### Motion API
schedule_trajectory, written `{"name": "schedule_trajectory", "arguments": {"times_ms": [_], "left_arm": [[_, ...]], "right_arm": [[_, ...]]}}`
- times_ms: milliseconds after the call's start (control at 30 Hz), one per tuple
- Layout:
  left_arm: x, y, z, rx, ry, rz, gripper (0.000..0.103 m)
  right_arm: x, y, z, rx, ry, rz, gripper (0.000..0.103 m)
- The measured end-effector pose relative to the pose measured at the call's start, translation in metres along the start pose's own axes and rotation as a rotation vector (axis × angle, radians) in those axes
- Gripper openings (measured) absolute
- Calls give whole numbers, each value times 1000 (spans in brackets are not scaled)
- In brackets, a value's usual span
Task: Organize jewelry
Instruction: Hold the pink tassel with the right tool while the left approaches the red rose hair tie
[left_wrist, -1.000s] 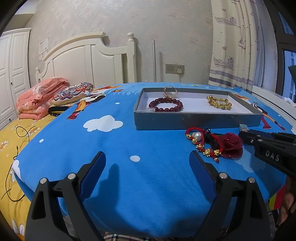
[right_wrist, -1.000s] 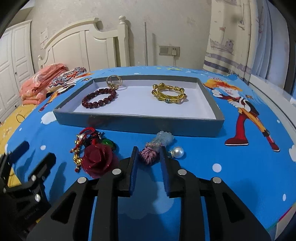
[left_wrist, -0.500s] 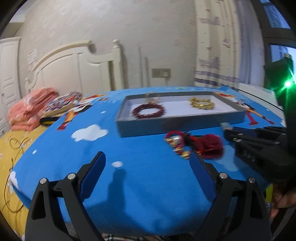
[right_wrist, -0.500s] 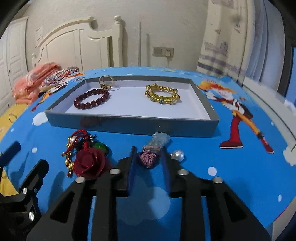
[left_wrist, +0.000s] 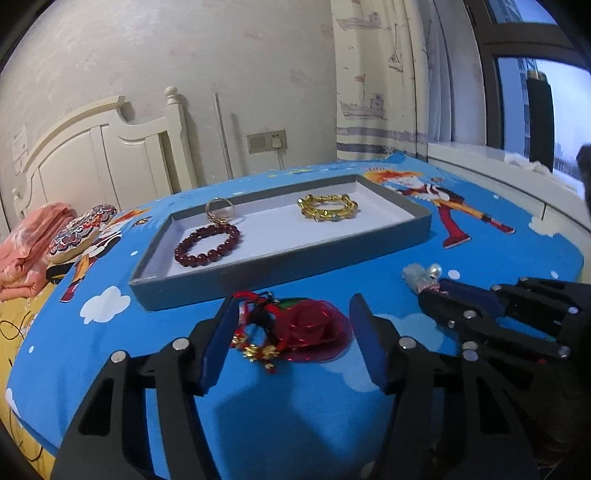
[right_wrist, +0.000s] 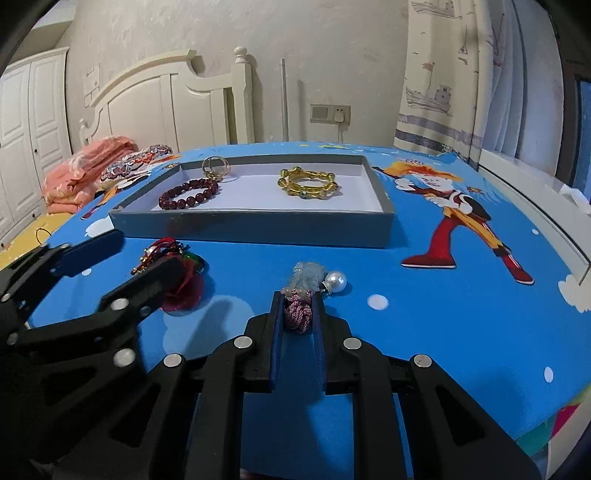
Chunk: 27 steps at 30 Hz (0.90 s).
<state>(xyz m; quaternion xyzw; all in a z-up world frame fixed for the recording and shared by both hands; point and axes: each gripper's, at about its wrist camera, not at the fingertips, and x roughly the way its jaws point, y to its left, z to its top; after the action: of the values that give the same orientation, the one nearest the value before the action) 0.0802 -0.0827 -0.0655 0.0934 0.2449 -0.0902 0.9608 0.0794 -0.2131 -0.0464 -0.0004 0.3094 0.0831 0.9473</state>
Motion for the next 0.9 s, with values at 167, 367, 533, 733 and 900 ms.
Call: {"name": "schedule_trajectory", "arguments": {"times_ms": [167, 367, 533, 733, 900], "left_arm": [[12, -12, -4, 31, 31, 23, 48], [6, -18, -11, 61, -34, 49, 32], [-9, -12, -15, 61, -86, 38, 32], [-32, -4, -12, 60, -159, 57, 32], [-50, 18, -2, -1, -199, 40, 32]], "right_arm": [[-2, -6, -2, 10, -10, 21, 15], [-5, -5, -5, -10, -26, 33, 15], [-12, 1, -5, -33, -52, 41, 15], [-22, 12, -3, -65, -77, 41, 14], [-34, 20, 0, -93, -103, 32, 14]]}}
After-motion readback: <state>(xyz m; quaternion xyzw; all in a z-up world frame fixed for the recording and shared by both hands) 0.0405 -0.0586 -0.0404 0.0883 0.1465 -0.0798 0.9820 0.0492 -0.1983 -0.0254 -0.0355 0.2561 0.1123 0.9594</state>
